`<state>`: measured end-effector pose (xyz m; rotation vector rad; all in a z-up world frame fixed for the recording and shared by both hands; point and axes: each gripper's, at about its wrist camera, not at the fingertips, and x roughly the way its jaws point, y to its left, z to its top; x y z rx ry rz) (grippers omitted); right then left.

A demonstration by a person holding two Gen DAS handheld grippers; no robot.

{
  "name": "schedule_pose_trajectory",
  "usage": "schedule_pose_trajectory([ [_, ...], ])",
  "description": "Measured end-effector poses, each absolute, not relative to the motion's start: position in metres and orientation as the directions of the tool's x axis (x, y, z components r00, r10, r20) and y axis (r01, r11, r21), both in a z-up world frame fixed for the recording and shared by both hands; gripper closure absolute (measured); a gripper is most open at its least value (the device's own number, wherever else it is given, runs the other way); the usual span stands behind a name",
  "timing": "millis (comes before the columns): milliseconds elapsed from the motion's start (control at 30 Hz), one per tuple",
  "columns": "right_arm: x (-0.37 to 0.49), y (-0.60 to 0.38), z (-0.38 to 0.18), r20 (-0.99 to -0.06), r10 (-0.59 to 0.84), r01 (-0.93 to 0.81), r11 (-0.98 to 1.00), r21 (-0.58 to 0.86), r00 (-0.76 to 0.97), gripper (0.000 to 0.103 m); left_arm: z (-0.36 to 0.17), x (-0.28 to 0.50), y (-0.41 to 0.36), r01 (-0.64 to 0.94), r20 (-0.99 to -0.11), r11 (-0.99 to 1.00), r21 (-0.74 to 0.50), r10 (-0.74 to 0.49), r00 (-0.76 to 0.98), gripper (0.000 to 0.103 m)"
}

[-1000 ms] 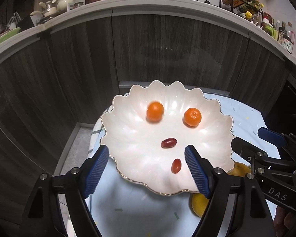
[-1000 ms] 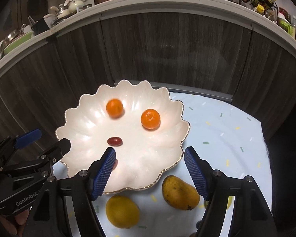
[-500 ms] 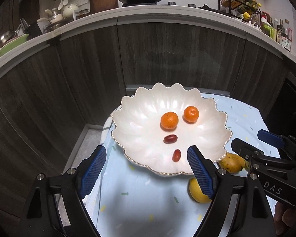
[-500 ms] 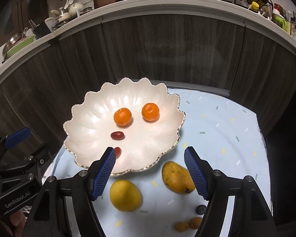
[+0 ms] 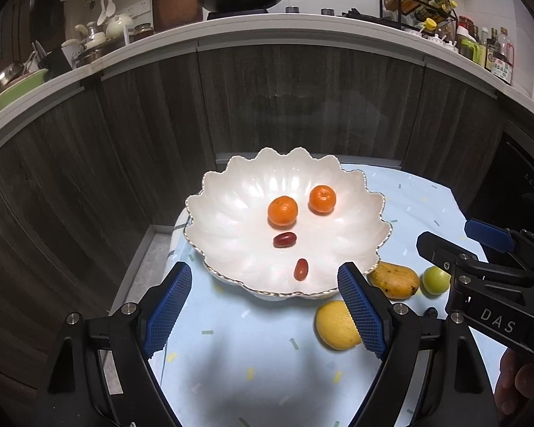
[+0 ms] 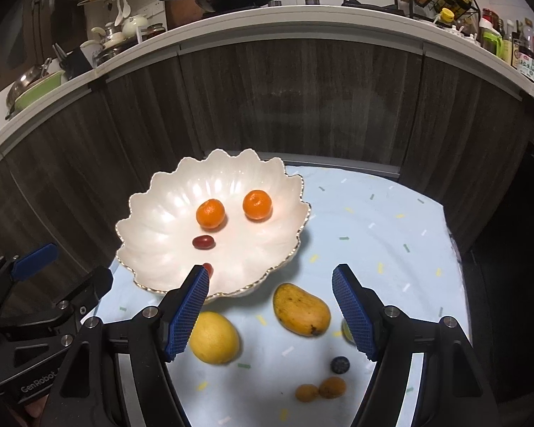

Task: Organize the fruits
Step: 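Withdraw both open tools from the bowl toward the remaining fruit, then move the left tool to the yellow lemon while the right tool approaches the blueberry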

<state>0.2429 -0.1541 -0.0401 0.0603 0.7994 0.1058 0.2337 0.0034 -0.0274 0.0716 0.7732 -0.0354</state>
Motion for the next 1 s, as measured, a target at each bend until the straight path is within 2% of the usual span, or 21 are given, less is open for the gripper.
schedule_pose_trajectory([
  [467, 0.226, -0.177, -0.04, -0.707, 0.073, -0.03, 0.997, 0.073, 0.703, 0.031, -0.029, 0.224, -0.02, 0.095, -0.688, 0.994, 0.051, -0.034, 0.725, 0.019],
  [1000, 0.216, -0.203, -0.064, -0.737, 0.033, 0.021, 0.998, 0.063, 0.675, 0.031, -0.053, 0.221, -0.044, 0.142, -0.704, 0.989, 0.048, -0.068, 0.707, 0.019],
])
